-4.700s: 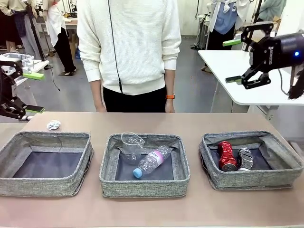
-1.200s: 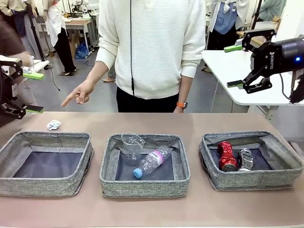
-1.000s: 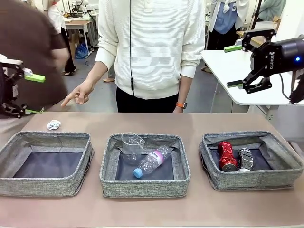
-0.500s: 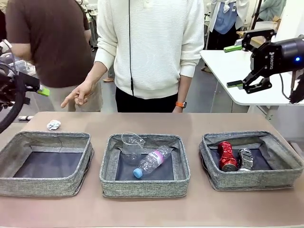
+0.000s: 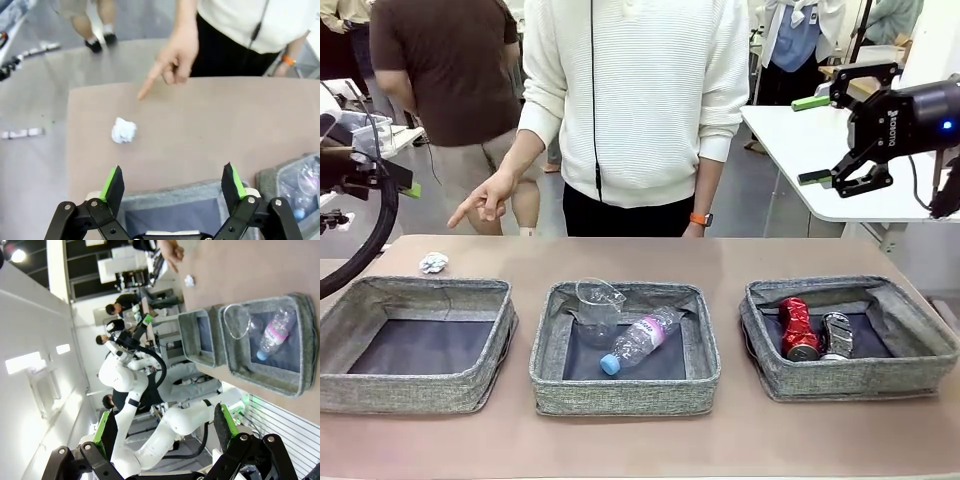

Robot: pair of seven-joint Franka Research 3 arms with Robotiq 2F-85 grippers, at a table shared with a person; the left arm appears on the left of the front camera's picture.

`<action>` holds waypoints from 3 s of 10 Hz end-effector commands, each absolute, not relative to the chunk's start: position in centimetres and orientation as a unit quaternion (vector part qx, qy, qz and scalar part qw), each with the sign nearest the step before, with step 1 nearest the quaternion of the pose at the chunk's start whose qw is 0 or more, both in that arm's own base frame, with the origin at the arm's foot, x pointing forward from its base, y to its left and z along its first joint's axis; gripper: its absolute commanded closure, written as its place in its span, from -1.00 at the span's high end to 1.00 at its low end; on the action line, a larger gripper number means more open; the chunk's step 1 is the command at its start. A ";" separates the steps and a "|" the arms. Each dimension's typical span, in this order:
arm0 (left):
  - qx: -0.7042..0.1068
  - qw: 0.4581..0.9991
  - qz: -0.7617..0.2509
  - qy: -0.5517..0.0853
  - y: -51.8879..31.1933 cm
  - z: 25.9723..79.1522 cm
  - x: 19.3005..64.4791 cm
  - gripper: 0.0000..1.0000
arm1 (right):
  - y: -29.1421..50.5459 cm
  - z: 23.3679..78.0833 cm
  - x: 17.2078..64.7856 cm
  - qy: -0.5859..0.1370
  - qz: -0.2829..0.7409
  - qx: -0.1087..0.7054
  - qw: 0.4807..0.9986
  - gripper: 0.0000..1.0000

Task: Sort the waste into the appropriate baskets.
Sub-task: Pick up the waste item pointed out by the person.

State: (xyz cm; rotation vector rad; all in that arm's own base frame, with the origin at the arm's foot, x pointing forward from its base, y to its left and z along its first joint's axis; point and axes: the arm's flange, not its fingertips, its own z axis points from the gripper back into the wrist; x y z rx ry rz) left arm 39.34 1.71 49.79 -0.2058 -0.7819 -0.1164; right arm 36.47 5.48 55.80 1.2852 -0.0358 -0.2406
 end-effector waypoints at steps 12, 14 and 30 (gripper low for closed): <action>-0.034 0.971 -0.034 -0.233 6.1 45.1 53.8 1.00 | 5.7 56.2 36.6 -0.014 -0.117 0.611 0.783 1.00; -0.037 0.970 -0.039 -0.237 6.6 43.8 55.1 1.00 | 5.7 56.2 36.6 -0.014 -0.117 0.611 0.783 1.00; -0.086 0.974 -0.047 -0.205 6.9 35.4 58.5 1.00 | 5.7 56.2 36.6 -0.014 -0.117 0.611 0.783 1.00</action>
